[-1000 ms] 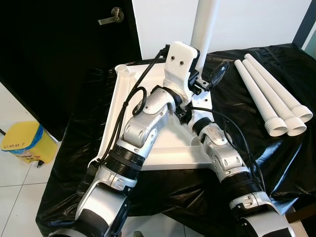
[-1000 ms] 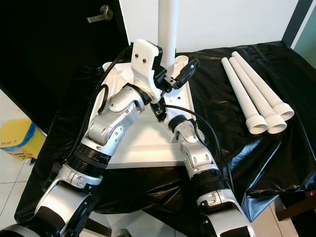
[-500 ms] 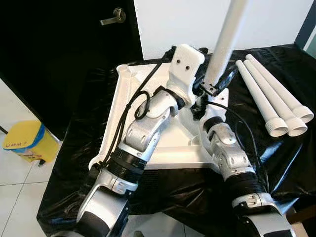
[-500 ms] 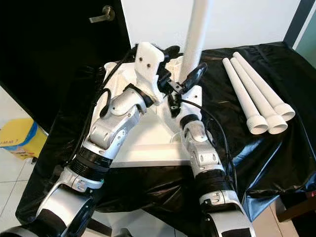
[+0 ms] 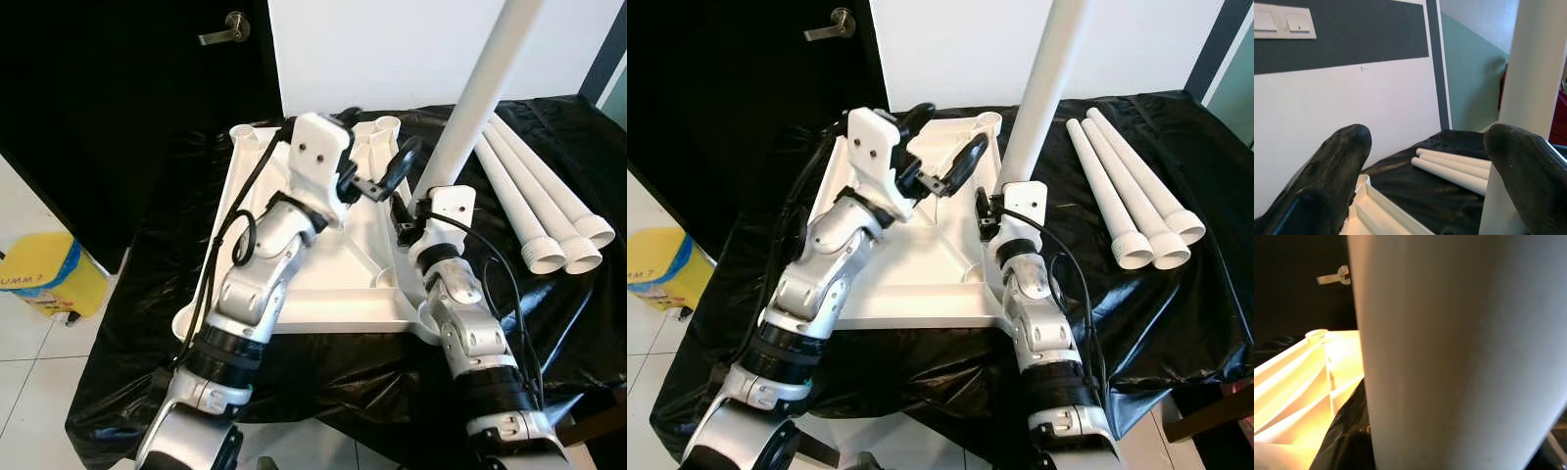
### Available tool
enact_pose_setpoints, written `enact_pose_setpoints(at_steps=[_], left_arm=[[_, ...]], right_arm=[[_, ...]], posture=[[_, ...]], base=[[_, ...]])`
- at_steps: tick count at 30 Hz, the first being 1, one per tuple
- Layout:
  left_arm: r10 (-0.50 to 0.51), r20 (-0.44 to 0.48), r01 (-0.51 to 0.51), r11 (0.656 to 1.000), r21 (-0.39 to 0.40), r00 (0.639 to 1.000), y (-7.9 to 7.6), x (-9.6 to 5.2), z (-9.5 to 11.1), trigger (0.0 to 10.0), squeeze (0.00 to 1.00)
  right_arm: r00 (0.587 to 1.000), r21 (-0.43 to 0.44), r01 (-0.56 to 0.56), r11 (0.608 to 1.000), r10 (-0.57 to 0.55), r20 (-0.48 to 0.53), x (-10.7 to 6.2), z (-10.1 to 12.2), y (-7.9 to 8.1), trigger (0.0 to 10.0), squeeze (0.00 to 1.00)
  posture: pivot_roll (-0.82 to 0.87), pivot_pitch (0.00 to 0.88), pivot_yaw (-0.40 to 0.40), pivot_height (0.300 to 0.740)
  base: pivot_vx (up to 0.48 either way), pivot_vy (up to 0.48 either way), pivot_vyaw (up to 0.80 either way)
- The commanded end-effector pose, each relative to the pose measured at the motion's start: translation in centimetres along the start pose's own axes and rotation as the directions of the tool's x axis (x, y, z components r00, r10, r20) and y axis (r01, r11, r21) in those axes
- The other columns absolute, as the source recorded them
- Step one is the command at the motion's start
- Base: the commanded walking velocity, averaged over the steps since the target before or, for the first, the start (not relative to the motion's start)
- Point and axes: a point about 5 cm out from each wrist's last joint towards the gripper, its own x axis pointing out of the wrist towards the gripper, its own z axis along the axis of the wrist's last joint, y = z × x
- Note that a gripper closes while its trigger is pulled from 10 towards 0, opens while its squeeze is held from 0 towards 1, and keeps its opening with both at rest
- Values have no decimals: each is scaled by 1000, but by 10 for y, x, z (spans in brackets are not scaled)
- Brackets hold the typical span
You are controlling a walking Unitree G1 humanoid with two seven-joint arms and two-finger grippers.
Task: Building children table
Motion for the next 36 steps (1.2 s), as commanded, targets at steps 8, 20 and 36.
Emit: enact_pose_setpoints(at_steps=[8, 20, 36], left_arm=[[41, -59, -41, 999, -2, 997, -3, -21, -14, 10000, 0], [-46, -158, 48, 999, 8, 986, -20, -48, -39, 10000, 0], [-285, -213, 263, 956, -128, 935, -48, -79, -52, 10000, 0]], right_arm=[[1000, -22, 21, 1000, -21, 15, -16, 3, -9, 10000, 0], [999, -48, 0, 999, -2, -35, -38, -8, -9, 10000, 0], [997, -89, -22, 996, 15, -78, -50, -18, -10, 10000, 0]], posture=[[-131, 14, 41, 740], [-137, 14, 36, 740], [-135, 21, 35, 740]], base=[[0, 0, 0], [0, 0, 0], [0, 0, 0]])
